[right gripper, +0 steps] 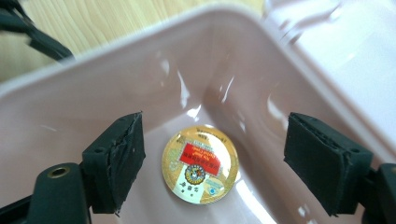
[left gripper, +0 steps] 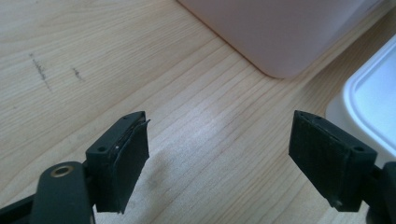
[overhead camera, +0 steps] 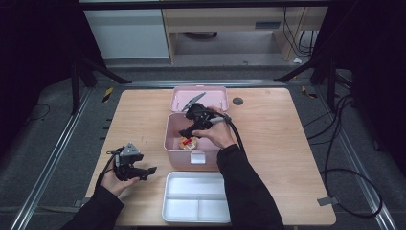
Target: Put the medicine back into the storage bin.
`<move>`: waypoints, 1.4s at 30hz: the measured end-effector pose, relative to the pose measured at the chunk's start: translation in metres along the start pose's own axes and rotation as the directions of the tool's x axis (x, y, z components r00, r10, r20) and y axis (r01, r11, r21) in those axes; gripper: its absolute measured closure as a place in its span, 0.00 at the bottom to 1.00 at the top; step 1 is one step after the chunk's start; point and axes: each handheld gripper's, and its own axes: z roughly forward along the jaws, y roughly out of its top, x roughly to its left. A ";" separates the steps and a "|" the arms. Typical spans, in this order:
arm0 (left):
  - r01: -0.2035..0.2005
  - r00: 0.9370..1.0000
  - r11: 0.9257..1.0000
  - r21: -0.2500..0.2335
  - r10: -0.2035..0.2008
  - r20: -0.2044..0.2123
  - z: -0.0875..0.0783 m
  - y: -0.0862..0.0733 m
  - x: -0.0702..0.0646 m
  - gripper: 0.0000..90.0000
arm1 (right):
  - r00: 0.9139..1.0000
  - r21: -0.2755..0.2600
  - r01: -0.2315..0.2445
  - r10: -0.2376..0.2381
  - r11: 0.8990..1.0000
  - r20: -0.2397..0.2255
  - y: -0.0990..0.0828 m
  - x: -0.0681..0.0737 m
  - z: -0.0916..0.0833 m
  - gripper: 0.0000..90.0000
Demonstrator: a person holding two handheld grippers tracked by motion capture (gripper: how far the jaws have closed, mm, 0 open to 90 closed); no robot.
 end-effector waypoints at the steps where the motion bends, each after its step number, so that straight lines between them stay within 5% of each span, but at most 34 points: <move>1: -0.005 1.000 1.000 -0.003 0.005 0.000 -0.001 0.000 0.000 0.22 | 1.000 -0.011 0.003 -0.003 1.000 0.005 0.000 -0.001 -0.006 0.23; 10: -0.031 0.998 0.999 0.018 0.030 0.046 -0.004 0.006 -0.007 0.24 | 0.999 -0.072 -0.005 0.008 0.997 0.050 -0.009 -0.004 -0.062 0.25; 22: -0.108 0.991 0.994 -0.023 0.109 0.081 -0.023 0.021 -0.018 0.24 | 0.989 -0.106 0.076 -0.061 0.991 0.134 -0.050 0.003 -0.137 0.26; 31: -0.170 0.980 0.985 -0.034 0.173 0.096 -0.029 0.029 -0.031 0.29 | 0.990 -0.123 0.064 -0.048 0.990 0.132 -0.101 0.014 -0.163 0.29; 42: -0.247 0.958 0.969 -0.011 0.245 0.151 -0.026 0.034 -0.052 0.37 | 0.993 -0.086 0.079 -0.070 0.993 0.095 -0.145 0.033 -0.158 0.36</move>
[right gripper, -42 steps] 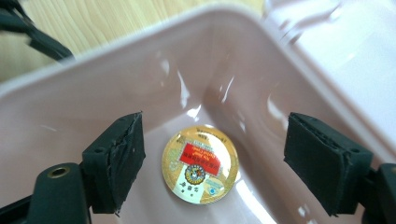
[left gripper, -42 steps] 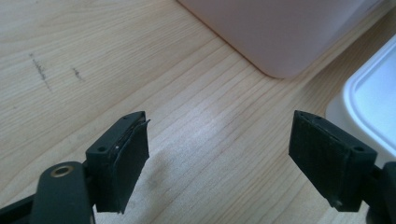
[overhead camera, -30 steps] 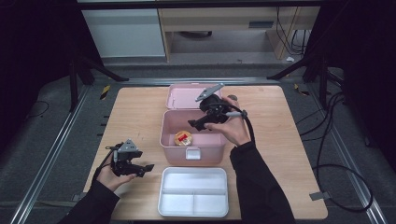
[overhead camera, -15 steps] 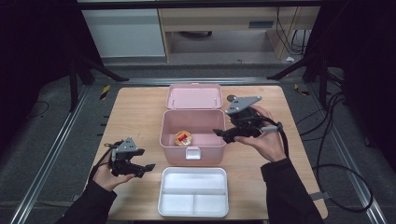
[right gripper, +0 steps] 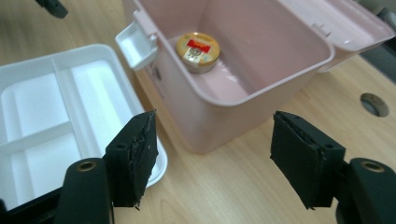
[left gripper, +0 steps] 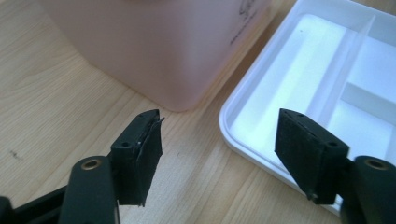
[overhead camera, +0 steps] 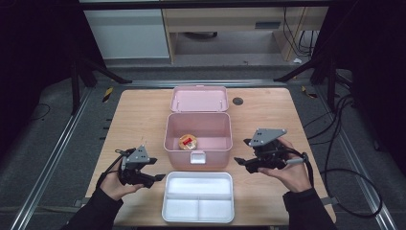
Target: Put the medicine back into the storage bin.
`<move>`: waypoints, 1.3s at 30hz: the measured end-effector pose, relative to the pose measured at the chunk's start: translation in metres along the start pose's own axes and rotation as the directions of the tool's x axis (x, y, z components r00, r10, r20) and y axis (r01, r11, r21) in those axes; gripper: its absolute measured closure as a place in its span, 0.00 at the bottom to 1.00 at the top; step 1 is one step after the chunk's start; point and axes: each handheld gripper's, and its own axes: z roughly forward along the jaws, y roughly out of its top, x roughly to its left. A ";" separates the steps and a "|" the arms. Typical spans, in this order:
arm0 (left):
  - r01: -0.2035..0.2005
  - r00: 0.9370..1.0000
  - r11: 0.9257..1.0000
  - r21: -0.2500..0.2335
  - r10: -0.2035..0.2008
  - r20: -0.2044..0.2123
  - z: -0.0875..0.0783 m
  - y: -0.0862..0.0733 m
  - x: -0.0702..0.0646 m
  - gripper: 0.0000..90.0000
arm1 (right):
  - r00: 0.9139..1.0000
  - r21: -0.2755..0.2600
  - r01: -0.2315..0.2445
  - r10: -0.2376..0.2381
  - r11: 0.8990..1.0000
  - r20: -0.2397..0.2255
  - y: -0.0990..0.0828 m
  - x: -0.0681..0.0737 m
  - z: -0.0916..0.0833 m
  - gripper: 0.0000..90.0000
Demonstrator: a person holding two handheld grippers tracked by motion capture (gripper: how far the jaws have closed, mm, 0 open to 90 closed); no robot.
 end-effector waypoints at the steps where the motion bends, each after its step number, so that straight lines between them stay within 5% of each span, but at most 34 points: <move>1: -0.007 1.000 1.000 0.005 0.007 0.002 0.000 0.001 -0.001 0.37 | 1.000 0.008 0.004 -0.004 1.000 -0.003 -0.003 0.003 0.002 0.36; 10: -0.067 0.996 0.997 0.034 0.064 0.063 0.004 0.006 -0.016 0.46 | 0.996 0.092 0.042 -0.034 0.995 -0.088 -0.022 0.028 0.027 0.41; 13: -0.096 0.992 0.994 0.052 0.092 0.085 0.007 0.007 -0.023 0.47 | 0.988 0.126 0.068 -0.049 0.990 -0.148 -0.028 0.039 0.041 0.43; 24: -0.142 0.982 0.984 0.111 0.125 0.144 0.026 0.006 -0.037 0.53 | 0.971 0.171 0.114 -0.073 0.979 -0.228 -0.038 0.059 0.062 0.48; 28: -0.175 0.975 0.974 0.142 0.151 0.161 0.033 0.006 -0.042 0.56 | 0.960 0.194 0.149 -0.095 0.970 -0.264 -0.041 0.067 0.070 0.54; 39: -0.218 0.966 0.953 0.212 0.179 0.186 0.046 0.003 -0.049 0.66 | 0.946 0.257 0.181 -0.097 0.949 -0.309 -0.045 0.072 0.082 0.69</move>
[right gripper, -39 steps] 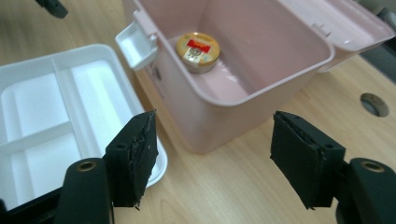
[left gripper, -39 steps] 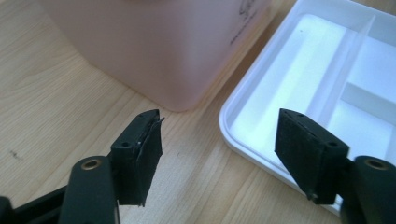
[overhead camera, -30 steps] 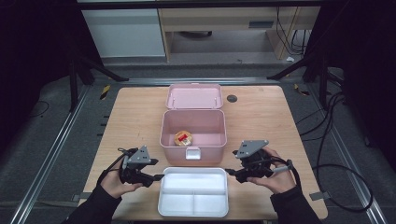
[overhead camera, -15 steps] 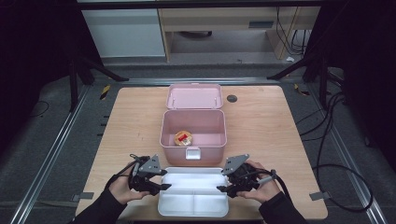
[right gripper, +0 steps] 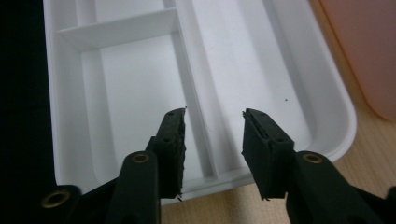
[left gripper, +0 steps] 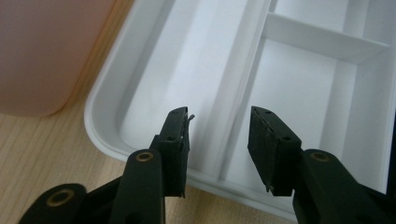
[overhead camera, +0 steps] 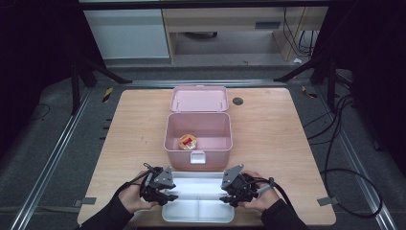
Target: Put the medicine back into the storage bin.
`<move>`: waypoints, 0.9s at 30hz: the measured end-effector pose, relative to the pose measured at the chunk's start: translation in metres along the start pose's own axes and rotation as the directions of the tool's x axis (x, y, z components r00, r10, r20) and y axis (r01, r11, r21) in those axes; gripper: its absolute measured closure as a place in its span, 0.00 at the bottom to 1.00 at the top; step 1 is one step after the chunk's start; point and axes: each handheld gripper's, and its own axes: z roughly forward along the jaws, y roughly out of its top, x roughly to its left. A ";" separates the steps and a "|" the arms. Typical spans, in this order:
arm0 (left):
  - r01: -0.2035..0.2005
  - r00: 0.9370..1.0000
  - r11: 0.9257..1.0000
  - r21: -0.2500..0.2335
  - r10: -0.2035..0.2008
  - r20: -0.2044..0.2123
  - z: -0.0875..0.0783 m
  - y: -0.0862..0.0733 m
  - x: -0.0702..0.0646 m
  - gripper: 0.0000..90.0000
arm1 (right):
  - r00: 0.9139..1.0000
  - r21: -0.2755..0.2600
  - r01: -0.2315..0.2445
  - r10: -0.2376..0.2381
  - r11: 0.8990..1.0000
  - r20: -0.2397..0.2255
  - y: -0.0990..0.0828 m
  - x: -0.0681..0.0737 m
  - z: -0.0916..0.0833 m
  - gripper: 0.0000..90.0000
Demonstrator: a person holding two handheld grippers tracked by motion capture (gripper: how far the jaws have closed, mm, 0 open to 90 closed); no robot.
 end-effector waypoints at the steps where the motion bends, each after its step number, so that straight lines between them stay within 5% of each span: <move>1: -0.004 1.000 1.000 0.009 0.004 0.002 0.001 0.000 0.000 0.66 | 1.000 0.000 0.000 0.000 1.000 0.000 0.000 0.000 0.000 0.69; 27: -0.043 0.998 0.994 0.097 0.038 0.051 0.014 0.003 0.002 0.91 | 0.998 0.075 0.049 -0.045 0.996 -0.047 0.003 -0.005 0.014 0.95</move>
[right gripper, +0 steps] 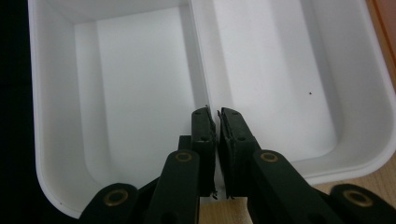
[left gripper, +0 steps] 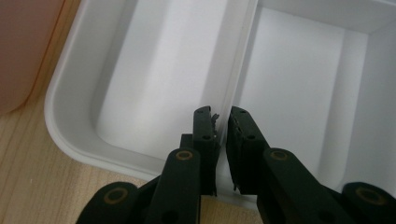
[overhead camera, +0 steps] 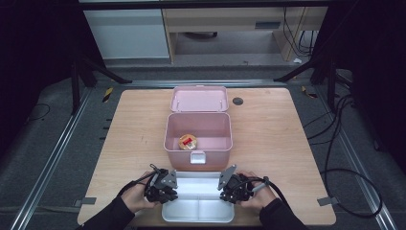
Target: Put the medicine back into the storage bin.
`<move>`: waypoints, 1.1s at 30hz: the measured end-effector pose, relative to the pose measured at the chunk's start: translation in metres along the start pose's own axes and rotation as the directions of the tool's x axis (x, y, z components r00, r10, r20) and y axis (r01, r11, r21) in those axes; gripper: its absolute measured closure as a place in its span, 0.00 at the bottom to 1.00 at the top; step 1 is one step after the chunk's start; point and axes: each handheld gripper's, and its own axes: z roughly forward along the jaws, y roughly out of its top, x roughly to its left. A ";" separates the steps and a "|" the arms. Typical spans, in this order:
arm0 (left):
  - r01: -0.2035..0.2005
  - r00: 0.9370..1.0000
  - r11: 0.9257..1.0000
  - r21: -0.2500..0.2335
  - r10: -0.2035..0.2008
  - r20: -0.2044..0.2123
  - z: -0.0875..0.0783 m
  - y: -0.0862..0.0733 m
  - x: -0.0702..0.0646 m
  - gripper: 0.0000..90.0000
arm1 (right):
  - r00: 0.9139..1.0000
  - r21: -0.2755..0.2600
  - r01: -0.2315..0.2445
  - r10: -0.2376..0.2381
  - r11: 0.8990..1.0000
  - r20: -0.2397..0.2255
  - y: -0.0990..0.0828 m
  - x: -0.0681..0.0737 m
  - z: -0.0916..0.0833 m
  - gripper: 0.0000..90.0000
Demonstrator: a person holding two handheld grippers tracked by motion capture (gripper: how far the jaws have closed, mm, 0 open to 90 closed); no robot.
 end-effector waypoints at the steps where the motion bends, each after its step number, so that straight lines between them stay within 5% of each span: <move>1: -0.003 1.000 1.000 0.002 0.003 0.001 0.000 0.000 0.000 0.91 | 1.000 0.001 0.002 -0.002 1.000 -0.004 0.000 0.000 0.000 0.95; 12: -0.049 0.998 0.999 -0.001 0.049 0.033 -0.012 0.005 -0.002 0.95 | 1.000 0.009 0.016 -0.016 1.000 -0.019 0.003 -0.001 -0.005 0.96; 33: -0.106 0.993 0.992 -0.064 0.109 0.051 -0.064 0.012 -0.019 0.97 | 0.998 -0.051 0.050 -0.052 0.997 -0.047 0.020 0.015 -0.051 0.96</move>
